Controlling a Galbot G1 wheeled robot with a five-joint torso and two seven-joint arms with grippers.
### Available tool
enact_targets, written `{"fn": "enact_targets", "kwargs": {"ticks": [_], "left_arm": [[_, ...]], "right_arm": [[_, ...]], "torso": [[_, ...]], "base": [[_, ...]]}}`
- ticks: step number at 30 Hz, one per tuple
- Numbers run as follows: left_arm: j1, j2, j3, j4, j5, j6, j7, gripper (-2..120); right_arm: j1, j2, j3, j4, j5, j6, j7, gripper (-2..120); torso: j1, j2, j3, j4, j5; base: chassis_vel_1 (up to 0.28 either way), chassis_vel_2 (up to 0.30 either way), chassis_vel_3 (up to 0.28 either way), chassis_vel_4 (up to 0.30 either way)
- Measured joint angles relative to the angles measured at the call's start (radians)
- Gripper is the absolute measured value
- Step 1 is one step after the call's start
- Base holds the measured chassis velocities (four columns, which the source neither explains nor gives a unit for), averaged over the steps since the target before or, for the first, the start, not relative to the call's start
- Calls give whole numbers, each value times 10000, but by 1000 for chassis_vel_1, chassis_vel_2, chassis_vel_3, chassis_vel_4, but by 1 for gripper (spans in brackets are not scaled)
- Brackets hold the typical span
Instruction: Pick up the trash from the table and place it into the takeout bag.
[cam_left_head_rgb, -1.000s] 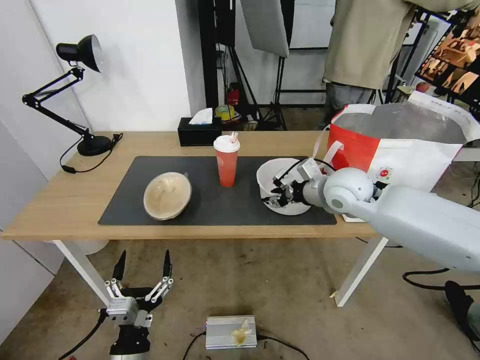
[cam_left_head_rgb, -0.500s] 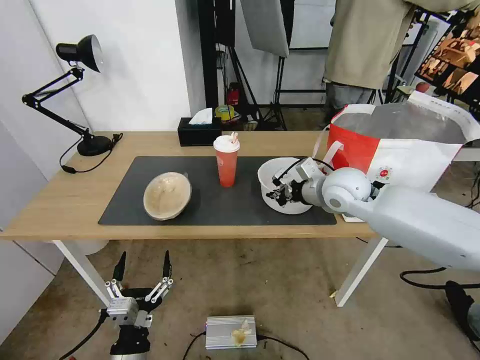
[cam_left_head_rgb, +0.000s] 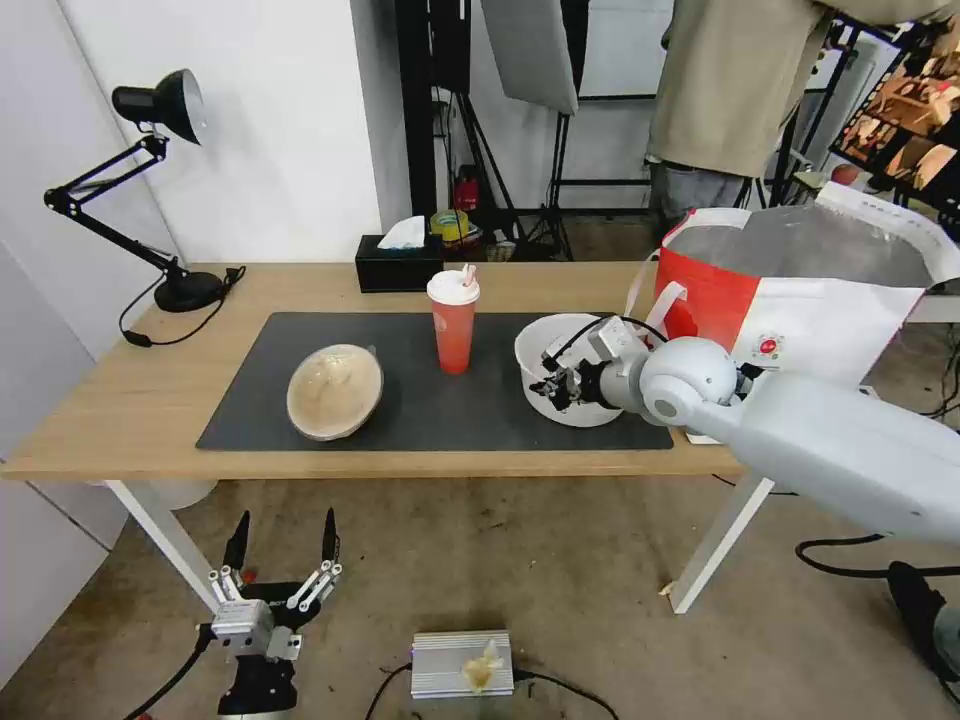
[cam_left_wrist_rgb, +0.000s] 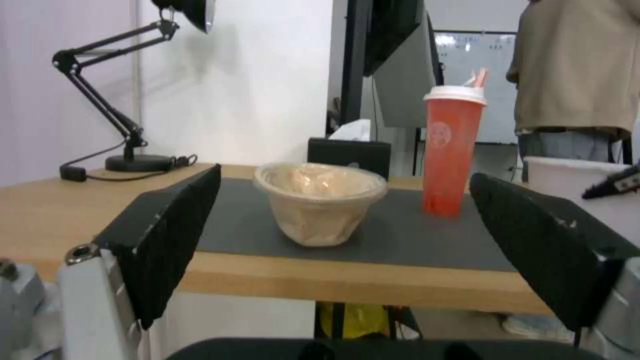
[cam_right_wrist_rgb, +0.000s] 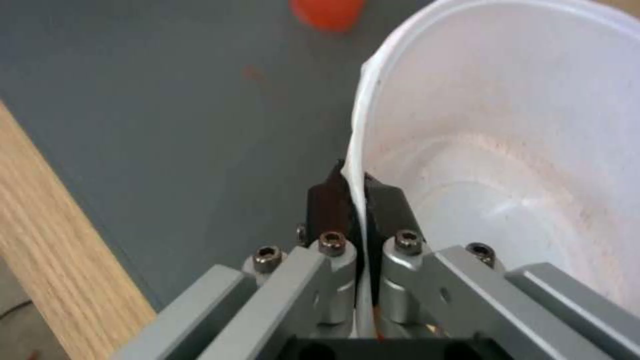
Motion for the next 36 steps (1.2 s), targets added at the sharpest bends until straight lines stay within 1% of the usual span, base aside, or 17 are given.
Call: {"fn": "enact_targets", "kwargs": {"ticks": [4,5,9,10,13,16,17,18,25,32,36], "left_arm": [[-6,92,-19,3,-117,27,24,100],[-6,92,-19,3,-117,27,24,100],[-61,163,-25,6,-215,28,66,100],[-61,163,-25,6,-215,28,66,100],[-65,178,-31,-14,-250,-5,81,100],[-66,189,-23,-29,-257,-6,85,100],[-109,279,-15,-29,-310,-6,90,100],[-177,346,-15,-9,-342,14,91,100],[-481,511,20,121,-484,233,91,100],[-675,584,64,161,-542,388,85,100],[-737,632,52,153,-585,475,76,100]], "right_arm": [[222,17,-185,156,-699,308,-33,0],[222,17,-185,156,-699,308,-33,0],[994,-191,-1051,540,-1827,866,-225,0],[994,-191,-1051,540,-1827,866,-225,0],[1478,-247,-1432,813,-2587,1224,-307,0],[1601,-265,-1569,900,-2836,1333,-293,0],[1728,-256,-1745,1039,-3410,1543,-253,0],[1760,-229,-1809,1144,-3620,1608,-192,0],[1763,-230,-1860,1389,-4072,1747,-30,0],[1770,-692,-1663,2006,-4212,2010,46,0],[1786,-773,-1484,2306,-4138,2079,70,0]], "torso": [[0,0,0,0,1],[0,0,0,0,1],[0,0,0,0,-1],[0,0,0,0,-1],[0,0,1,1,-1],[0,0,0,2,-1],[-1,0,0,-1,0],[0,0,0,0,0],[0,0,0,1,-1],[0,1,0,-2,0],[1,2,0,0,0]], "base": [[0,0,0,0],[0,0,0,0],[0,0,0,0],[0,0,0,0],[0,0,0,0],[0,0,0,0],[0,0,0,0],[0,0,0,0],[0,0,0,0],[0,0,0,0],[0,0,0,0]]}}
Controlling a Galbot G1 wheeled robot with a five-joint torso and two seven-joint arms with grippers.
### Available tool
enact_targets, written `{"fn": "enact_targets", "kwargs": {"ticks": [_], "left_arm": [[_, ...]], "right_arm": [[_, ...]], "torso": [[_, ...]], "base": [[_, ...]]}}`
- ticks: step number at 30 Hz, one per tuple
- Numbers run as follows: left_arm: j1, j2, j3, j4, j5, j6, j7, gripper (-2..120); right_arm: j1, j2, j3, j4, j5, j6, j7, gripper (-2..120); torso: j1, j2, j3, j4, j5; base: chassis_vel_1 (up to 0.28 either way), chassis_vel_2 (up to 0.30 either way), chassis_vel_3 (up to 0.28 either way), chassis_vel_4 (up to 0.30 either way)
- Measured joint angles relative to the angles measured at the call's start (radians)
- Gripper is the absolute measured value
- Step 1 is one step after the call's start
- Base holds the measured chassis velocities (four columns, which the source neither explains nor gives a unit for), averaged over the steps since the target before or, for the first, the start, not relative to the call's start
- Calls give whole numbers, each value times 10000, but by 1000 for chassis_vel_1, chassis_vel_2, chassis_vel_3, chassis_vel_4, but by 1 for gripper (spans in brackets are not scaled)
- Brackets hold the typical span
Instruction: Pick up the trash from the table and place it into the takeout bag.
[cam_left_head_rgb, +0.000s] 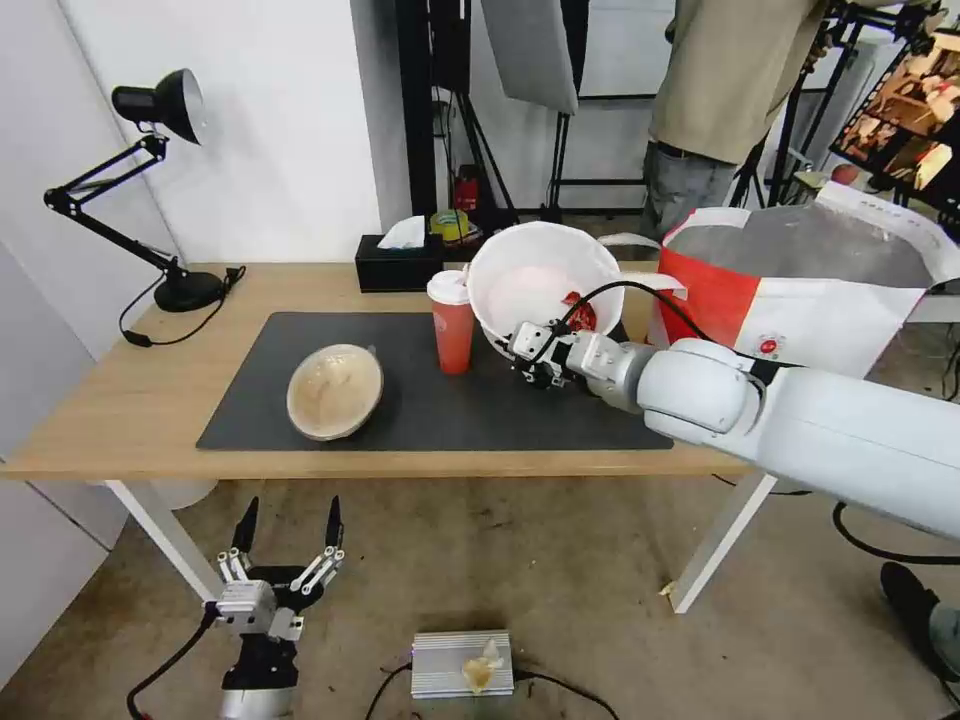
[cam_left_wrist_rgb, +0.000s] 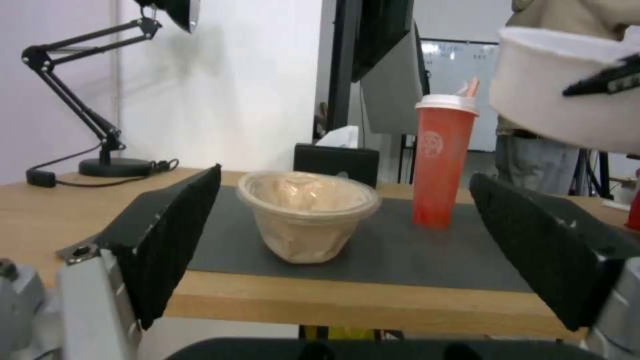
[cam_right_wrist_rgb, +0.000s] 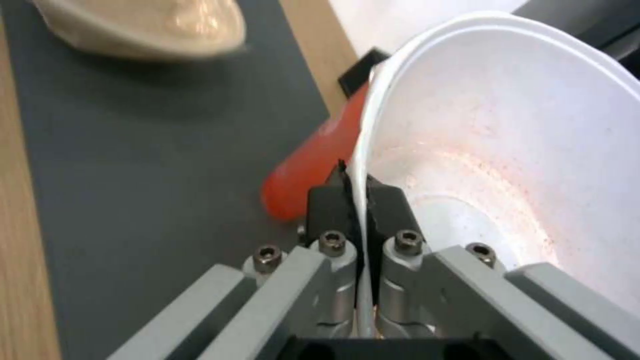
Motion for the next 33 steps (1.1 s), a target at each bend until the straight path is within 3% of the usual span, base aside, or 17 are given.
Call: {"fn": "enact_targets", "kwargs": {"ticks": [15,26,33], "left_arm": [[-34,140,-55,-118,-10,94,-21,100],[30,251,-91,-320,-39,113,-27,100],[-63,408,-41,-639,-98,325,-31,100]], "right_arm": [[820,-93,177,611,818,13,78,0],[1883,543,397,176,1480,11,166,0],[2161,389,767,8,1768,1,221,0]], "torso": [[0,0,0,0,0],[-1,0,0,2,-1],[0,0,0,1,0]], "base": [[0,0,0,0],[0,0,0,0],[0,0,0,0]]}}
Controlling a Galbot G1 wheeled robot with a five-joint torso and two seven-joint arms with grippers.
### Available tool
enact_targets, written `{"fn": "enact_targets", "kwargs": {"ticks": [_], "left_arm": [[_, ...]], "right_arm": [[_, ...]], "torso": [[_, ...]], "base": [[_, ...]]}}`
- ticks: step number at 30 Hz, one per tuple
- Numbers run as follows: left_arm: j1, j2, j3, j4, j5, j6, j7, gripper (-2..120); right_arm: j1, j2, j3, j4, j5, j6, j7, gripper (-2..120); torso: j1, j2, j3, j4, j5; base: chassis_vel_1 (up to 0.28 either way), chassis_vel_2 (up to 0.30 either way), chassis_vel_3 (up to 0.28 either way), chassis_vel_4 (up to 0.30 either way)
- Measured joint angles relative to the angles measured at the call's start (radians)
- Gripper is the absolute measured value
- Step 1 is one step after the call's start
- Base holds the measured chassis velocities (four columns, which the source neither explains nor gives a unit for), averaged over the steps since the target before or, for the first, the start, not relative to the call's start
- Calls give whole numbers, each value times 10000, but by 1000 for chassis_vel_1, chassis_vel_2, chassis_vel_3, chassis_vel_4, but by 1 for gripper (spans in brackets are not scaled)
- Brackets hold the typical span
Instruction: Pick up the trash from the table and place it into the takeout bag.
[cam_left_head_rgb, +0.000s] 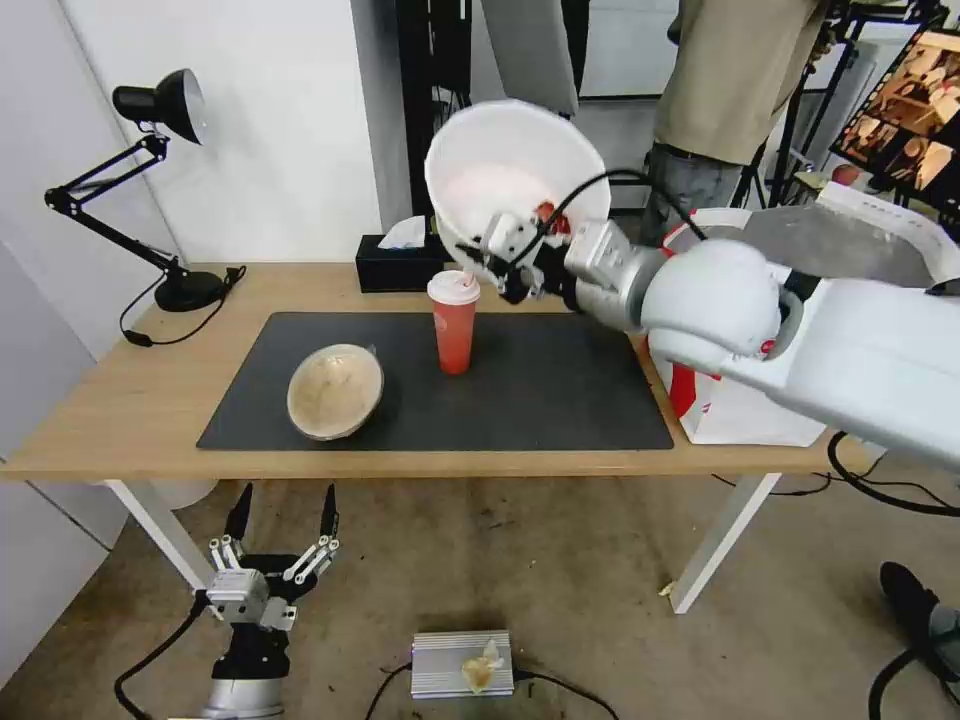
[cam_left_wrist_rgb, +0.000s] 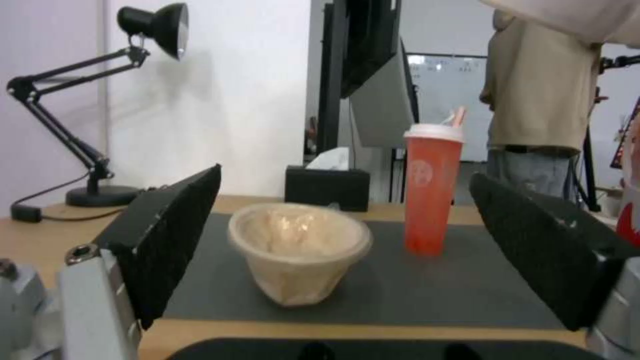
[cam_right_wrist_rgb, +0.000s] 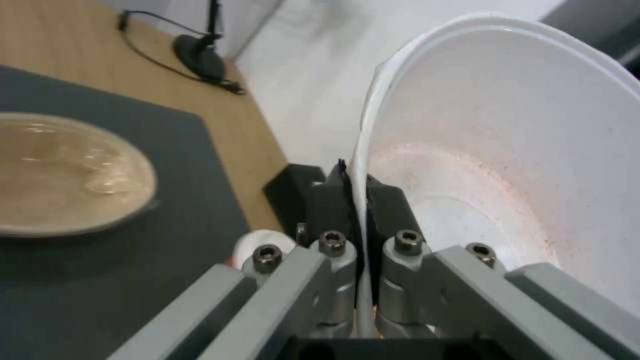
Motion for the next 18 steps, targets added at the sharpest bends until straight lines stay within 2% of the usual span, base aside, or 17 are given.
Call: {"fn": "enact_targets", "kwargs": {"ticks": [6,10,18], "left_arm": [[-133,308,19,-294,-141,251,-8,100],[-418,982,-71,-698,-521,635,-20,100],[-524,1390,-44,-1268,-789,1022,-34,100]], "right_arm": [[123,-573,287,-23,87,-3,-102,0],[-81,-1646,741,34,-52,122,-276,0],[-918,-2665,1718,274,-376,273,-391,0]], "torso": [[0,0,0,0,0],[0,0,0,-4,4],[0,0,-1,-3,1]], "base": [[0,0,0,0],[0,0,0,0],[0,0,0,0]]}}
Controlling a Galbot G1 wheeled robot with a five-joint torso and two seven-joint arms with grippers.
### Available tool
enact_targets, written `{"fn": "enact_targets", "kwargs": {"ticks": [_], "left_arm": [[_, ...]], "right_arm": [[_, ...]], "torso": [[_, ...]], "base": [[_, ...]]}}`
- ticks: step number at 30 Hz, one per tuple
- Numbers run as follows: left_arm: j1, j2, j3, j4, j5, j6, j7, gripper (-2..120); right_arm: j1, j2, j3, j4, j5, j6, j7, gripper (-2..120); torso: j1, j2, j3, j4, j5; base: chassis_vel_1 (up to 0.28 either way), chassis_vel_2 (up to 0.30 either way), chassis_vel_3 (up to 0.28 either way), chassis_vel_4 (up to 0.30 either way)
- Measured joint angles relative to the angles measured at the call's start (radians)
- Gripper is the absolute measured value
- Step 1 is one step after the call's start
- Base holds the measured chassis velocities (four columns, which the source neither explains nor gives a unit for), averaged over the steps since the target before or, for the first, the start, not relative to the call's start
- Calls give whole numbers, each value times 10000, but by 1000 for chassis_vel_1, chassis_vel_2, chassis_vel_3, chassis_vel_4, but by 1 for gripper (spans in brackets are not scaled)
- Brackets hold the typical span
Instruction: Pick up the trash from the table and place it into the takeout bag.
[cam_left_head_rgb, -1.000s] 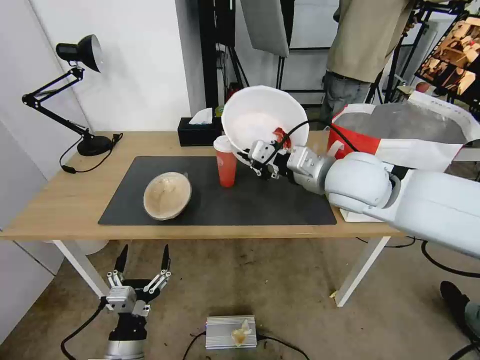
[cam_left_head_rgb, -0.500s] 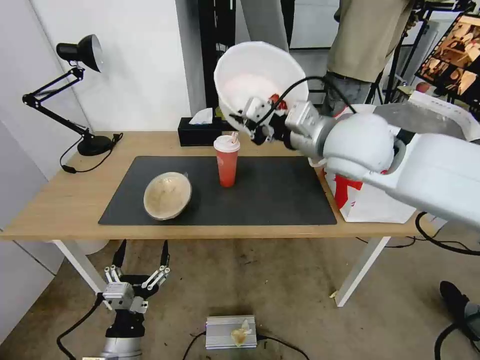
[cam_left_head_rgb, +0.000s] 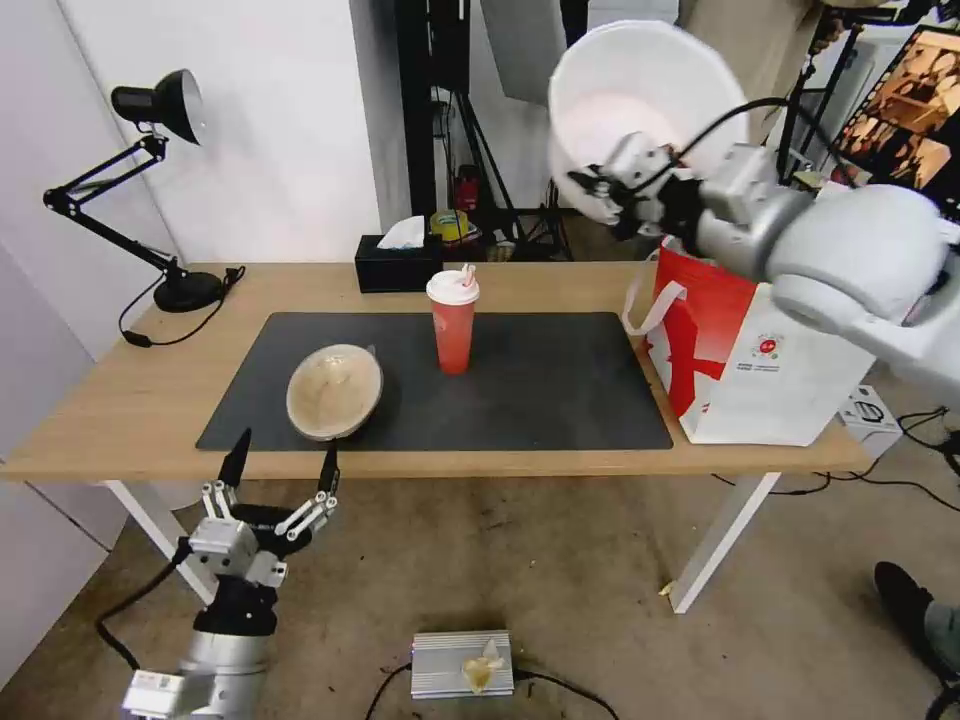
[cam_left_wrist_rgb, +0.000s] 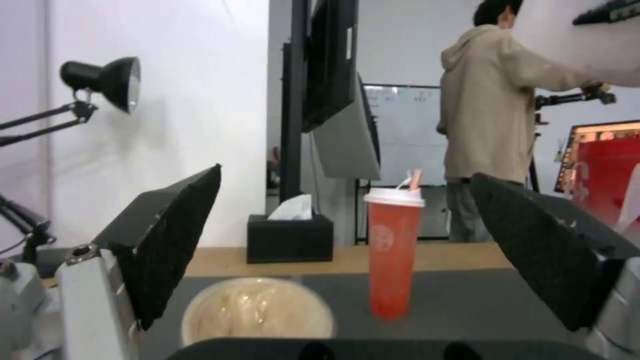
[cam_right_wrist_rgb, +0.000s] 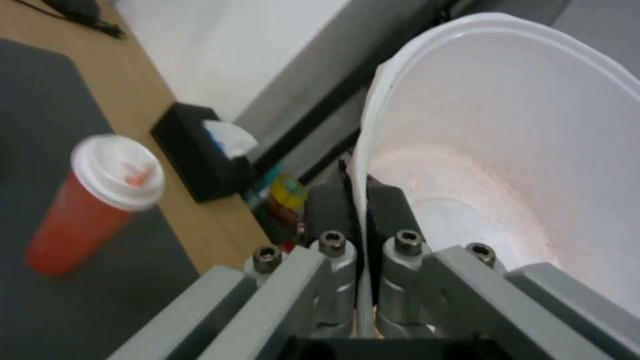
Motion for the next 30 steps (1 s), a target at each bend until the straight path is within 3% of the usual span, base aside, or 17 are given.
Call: {"fn": "enact_targets", "kwargs": {"ticks": [14,24,30], "left_arm": [[-259,905,-40,-128,-414,155,5,100],[-377,1191,-39,-151,-659,245,7,100],[-320,1168,92,-153,-598,246,32,100]], "right_arm": [[-2328,-1399,2468,213,-304,217,-415,0],[-5989,-2437,5731,251,-655,604,-762,0],[-6917,-2826,6265,-91,-871,1011,-769,0]], "torso": [[0,0,0,0,0],[0,0,0,0,2],[0,0,0,2,-1]], "base": [[0,0,0,0],[0,0,0,0],[0,0,0,0]]}}
